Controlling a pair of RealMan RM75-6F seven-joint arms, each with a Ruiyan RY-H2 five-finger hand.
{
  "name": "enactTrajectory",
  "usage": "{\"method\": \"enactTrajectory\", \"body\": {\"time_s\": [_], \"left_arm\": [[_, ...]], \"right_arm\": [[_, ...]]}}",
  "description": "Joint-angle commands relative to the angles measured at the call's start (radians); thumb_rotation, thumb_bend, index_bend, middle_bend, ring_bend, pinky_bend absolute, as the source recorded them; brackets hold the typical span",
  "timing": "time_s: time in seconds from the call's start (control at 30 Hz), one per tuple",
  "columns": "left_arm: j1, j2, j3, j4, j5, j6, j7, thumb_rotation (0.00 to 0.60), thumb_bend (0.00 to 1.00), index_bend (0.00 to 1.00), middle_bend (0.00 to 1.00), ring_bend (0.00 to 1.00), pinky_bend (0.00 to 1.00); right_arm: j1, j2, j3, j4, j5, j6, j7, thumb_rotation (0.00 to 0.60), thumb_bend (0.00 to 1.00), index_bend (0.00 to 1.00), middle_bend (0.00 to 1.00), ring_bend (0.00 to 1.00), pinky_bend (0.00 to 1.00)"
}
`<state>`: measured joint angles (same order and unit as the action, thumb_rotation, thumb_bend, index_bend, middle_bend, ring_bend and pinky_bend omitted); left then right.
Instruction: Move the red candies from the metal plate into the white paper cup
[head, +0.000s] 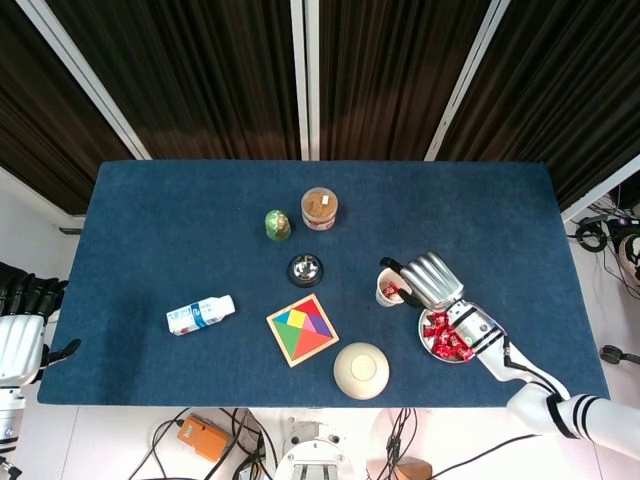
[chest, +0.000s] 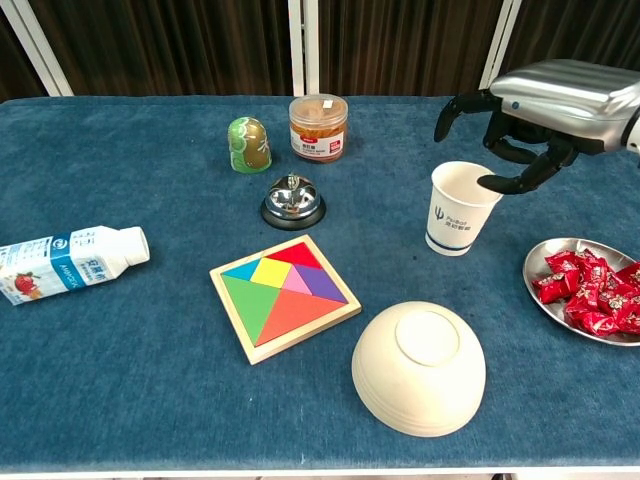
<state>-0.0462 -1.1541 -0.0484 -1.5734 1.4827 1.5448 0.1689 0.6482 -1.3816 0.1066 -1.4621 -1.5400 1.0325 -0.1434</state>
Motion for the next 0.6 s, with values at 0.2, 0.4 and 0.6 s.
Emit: {"method": "enactTrajectory", "body": {"time_s": [0.2, 0.4, 0.6], "left_arm": [[-0.005, -0.002, -0.003, 0.005, 0.004, -0.002, -0.004, 0.600, 0.00, 0.17, 0.16, 0.05, 0.00], [-0.012, -0.012, -0.002, 0.008, 0.017, -0.005, -0.004, 0.600, 0.00, 0.17, 0.16, 0.05, 0.00], [-0.005, -0.015, 0.002, 0.010, 0.013, 0.000, -0.006, 0.600, 0.00, 0.17, 0.16, 0.05, 0.00]], "right_arm": [[-0.139, 0.126, -0.082, -0.055, -0.033, 0.156, -0.002, 0.600, 0.45, 0.40, 0.92, 1.00, 1.00], [-0.169, 0.132, -0.124, -0.019, 0.019, 0.090, -0.004, 0.600, 0.44, 0.45, 0.92, 1.00, 1.00], [-0.152, 0.078, -0.129, 0.058, 0.047, 0.013, -0.003, 0.600, 0.44, 0.47, 0.92, 1.00, 1.00]]}}
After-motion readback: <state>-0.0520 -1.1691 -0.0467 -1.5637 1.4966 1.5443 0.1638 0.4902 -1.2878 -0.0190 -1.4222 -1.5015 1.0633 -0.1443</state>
